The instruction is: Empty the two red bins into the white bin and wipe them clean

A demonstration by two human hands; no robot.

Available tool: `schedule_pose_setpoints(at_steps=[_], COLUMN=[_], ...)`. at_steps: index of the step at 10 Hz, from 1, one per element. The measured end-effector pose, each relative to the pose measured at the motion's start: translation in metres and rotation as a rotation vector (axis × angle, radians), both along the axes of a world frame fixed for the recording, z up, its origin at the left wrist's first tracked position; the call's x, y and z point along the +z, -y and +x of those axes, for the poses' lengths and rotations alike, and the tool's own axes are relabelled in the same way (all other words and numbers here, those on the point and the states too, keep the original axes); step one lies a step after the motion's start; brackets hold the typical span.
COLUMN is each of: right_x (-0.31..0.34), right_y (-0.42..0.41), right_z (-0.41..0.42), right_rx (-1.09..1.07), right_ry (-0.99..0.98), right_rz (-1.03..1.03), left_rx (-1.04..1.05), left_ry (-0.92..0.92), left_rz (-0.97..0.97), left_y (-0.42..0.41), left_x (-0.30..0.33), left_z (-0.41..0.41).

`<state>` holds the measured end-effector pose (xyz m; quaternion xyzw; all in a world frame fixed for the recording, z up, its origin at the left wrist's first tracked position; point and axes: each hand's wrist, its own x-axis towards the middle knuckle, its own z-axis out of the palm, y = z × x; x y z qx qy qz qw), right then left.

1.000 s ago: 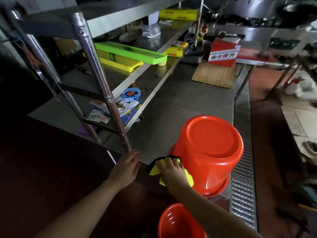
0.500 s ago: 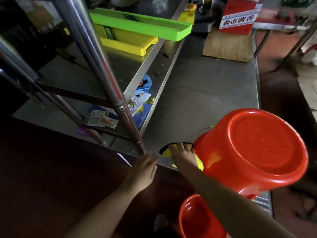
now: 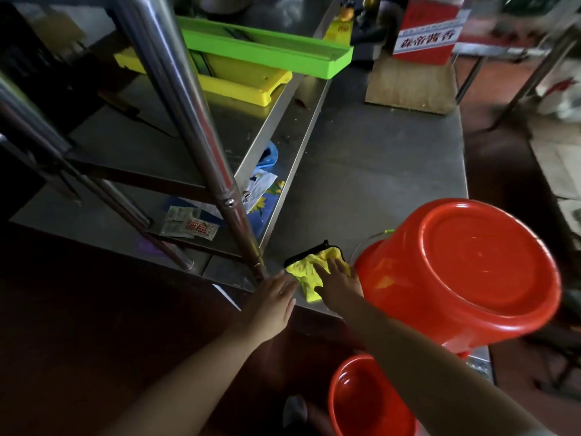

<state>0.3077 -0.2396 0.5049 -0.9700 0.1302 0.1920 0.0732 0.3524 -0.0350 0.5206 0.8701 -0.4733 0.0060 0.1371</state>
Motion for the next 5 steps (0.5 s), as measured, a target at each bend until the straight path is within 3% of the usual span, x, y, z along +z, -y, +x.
schedule_pose_setpoints(at_steps=[3,5], right_x=[0.136,0.198], right_y=[0.069,0.143], right_z=[-0.012,-0.072], right_rx=[-0.024,-0.168], right_ry=[0.310,0.411], right_rz=[-0.137,-0.211], left_rx=[-0.003,-0.021], left_ry=[0.166,0.197], left_rz=[-0.026,-0.091], left_y=[0.084,0.160], left_x=[0.081,0.140], left_z=[-0.014,-0.045])
